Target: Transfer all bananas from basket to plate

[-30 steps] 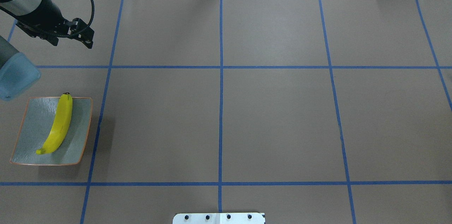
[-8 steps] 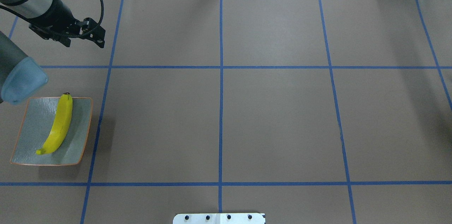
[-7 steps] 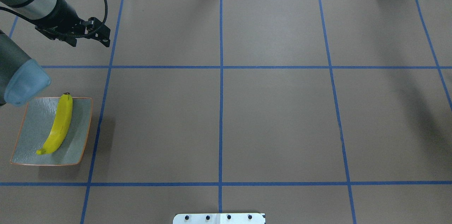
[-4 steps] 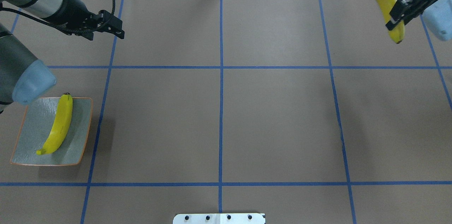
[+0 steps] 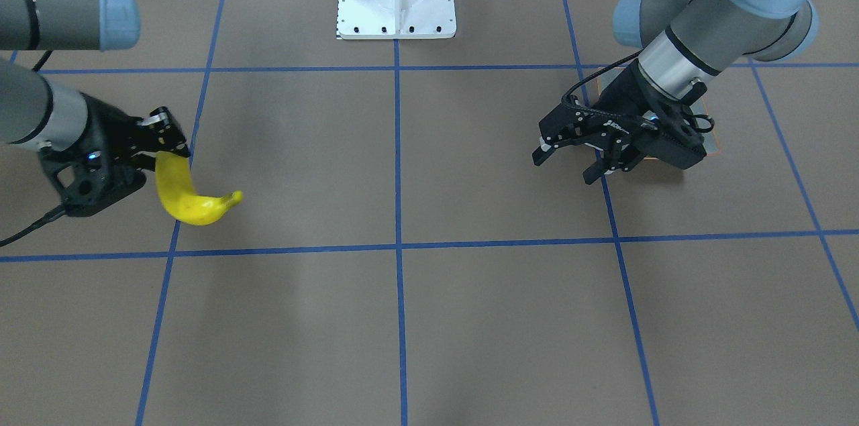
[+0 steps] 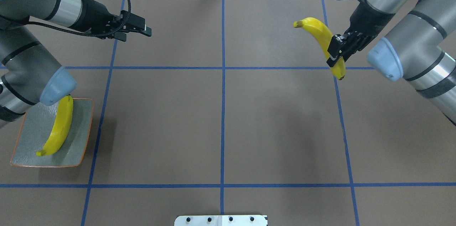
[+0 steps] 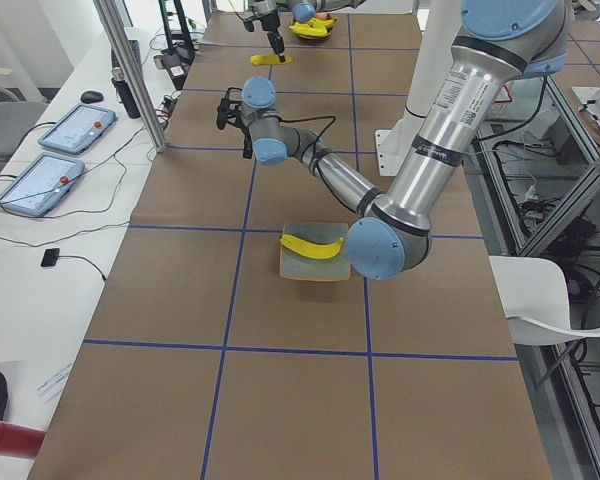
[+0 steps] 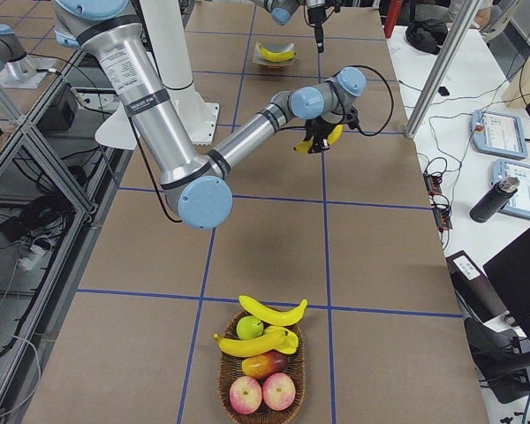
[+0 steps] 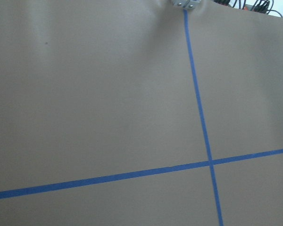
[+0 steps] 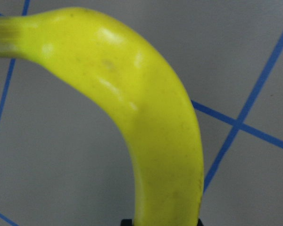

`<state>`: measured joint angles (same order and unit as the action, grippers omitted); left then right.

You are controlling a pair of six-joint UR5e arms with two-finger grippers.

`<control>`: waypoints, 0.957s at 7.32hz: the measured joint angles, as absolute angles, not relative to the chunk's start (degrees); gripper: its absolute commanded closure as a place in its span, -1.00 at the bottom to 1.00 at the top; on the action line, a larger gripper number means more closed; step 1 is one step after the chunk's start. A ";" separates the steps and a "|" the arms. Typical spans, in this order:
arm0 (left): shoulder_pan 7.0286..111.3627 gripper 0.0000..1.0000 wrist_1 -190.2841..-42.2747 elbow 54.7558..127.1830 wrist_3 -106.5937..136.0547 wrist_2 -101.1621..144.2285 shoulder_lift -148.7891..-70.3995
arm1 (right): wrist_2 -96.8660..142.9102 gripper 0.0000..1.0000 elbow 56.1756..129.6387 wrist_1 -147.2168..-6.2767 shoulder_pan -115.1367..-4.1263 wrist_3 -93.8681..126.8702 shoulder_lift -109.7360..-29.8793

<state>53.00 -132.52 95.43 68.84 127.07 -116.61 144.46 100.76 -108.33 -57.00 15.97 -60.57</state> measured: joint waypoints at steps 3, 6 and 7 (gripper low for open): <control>49.24 -1.00 -148.10 91.50 78.42 121.29 -117.38 | 145.10 1.00 99.51 -96.26 -49.83 40.62 -57.15; 44.42 -1.00 -159.26 91.27 87.03 114.75 -117.42 | 144.88 1.00 94.70 -82.03 -46.69 54.68 -55.44; 42.53 -1.00 -161.50 91.04 88.27 112.29 -117.45 | 144.86 1.00 94.43 -80.70 -46.00 56.86 -54.76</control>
<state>42.53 -161.50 91.04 88.27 112.29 -117.45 144.86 94.43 -80.70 -46.00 56.86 -54.76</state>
